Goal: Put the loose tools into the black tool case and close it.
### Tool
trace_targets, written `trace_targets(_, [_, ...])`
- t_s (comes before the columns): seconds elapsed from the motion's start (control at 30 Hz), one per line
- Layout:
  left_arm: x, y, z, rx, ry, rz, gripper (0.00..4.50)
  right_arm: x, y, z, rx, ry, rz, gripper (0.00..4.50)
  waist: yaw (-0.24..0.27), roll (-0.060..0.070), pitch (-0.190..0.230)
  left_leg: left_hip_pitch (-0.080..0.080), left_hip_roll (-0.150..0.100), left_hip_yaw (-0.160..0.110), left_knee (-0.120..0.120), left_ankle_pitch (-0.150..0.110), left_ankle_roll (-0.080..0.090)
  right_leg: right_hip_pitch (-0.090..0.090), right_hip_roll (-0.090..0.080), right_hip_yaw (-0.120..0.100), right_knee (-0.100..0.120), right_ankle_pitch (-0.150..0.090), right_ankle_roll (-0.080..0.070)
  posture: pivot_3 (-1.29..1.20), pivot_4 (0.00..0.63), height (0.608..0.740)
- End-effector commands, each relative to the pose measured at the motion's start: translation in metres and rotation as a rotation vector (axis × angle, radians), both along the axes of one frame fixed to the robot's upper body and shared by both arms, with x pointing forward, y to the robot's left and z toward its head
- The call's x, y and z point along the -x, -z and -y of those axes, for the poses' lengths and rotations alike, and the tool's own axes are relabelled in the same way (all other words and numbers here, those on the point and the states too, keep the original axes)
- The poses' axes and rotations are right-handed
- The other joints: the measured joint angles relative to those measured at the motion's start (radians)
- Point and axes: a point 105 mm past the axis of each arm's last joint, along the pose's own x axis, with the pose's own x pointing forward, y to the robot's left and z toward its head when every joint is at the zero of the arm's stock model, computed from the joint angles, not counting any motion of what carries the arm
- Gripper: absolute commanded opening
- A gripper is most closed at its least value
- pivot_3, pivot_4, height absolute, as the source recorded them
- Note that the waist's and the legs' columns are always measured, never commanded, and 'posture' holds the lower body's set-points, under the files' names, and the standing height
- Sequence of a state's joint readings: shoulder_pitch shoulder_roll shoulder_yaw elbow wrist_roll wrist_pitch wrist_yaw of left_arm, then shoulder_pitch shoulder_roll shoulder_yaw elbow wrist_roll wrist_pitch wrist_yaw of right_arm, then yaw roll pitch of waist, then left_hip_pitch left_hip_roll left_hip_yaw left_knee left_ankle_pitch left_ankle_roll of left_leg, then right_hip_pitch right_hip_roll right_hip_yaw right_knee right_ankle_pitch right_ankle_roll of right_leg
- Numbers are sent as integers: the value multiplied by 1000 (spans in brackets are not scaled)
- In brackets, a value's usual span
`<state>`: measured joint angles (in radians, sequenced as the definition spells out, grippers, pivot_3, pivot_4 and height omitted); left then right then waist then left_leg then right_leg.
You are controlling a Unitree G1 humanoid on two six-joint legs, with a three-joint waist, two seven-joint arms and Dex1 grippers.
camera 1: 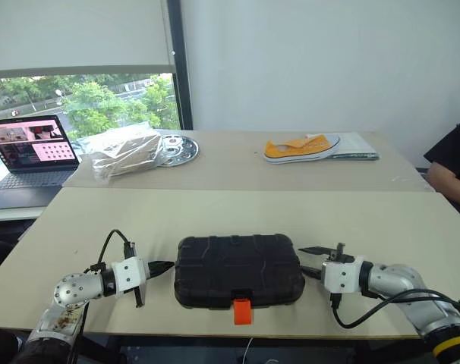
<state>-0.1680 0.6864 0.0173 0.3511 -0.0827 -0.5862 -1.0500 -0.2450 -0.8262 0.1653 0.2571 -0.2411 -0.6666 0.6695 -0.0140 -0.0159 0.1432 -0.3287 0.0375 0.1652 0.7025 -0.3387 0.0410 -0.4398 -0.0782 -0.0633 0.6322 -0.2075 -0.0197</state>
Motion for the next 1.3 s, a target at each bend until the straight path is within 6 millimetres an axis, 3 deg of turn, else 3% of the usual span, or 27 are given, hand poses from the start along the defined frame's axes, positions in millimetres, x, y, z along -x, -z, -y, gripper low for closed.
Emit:
trace_targets(0.03, [0, -4, -16, 22, -42, -60, 1506, 10, 0, 15, -7, 23, -49, 3853, 0, 0, 0, 0, 1, 0, 0, 0, 0, 0, 1, 0, 0, 0, -1, 0, 150, 740])
trace_targets(0.13, [-7, -14, -22, 123, -107, -126, 1506, 22, -7, 22, -103, 65, -162, 3853, 7, 0, 0, 0, 2, 0, 0, 0, 0, 0, 1, -1, 0, -1, -2, 0, 150, 740])
trace_targets(0.17, [-11, -17, -23, 143, -122, -134, 1544, 29, -7, 24, -131, 70, -213, 3438, 13, 0, 0, 0, 2, 0, -1, 0, 0, 0, 1, -2, 0, -1, -1, 0, 150, 740])
trace_targets(0.33, [-42, -41, -22, 245, -212, -166, 0, 74, -5, 16, -205, 65, -468, 1759, 27, 0, 0, -5, 2, -3, 0, -1, 1, -2, 2, -4, -2, -1, -1, 0, 150, 740])
trace_targets(0.5, [-66, -48, 2, 250, -193, -209, 0, 98, 15, -6, -179, 84, -600, 154, 24, -2, 0, -6, 0, -5, 2, -1, 2, 0, 2, -4, -3, -1, 1, 0, 150, 740])
trace_targets(0.53, [-68, -47, 9, 240, -172, -214, 0, 101, 20, -9, -160, 90, -616, 10, 23, -3, 0, -6, 0, -4, 3, -1, 2, 0, 1, -3, -3, -1, 2, 0, 150, 740])
trace_targets(0.63, [-71, -35, 29, 151, -95, -262, 0, 85, 28, -25, -161, 121, -572, 10, 14, -10, -2, -5, -1, -4, 3, -1, 2, 1, 2, -1, -2, -3, 6, 0, 150, 740])
trace_targets(0.7, [-70, -30, 32, 125, -72, -287, 0, 76, 28, -32, -163, 126, -556, 10, 0, -17, -2, -6, 1, -4, 3, 0, 0, 2, 4, -1, -2, -3, 6, 0, 150, 740])
trace_targets(1.0, [-52, -27, 31, 181, -48, -371, 0, 24, 11, -48, -201, 163, -411, 10, -19, -21, -2, -1, 6, -3, 3, 2, -4, 0, 5, -1, -1, 2, 0, 0, 150, 740])
trace_targets(1.3, [-32, -32, 18, 306, -155, -413, 0, -25, -1, -47, -259, 216, -333, 10, -4, -20, -1, -7, 6, -1, 3, 4, -3, -7, 6, -2, 0, 7, -8, 0, 150, 740])
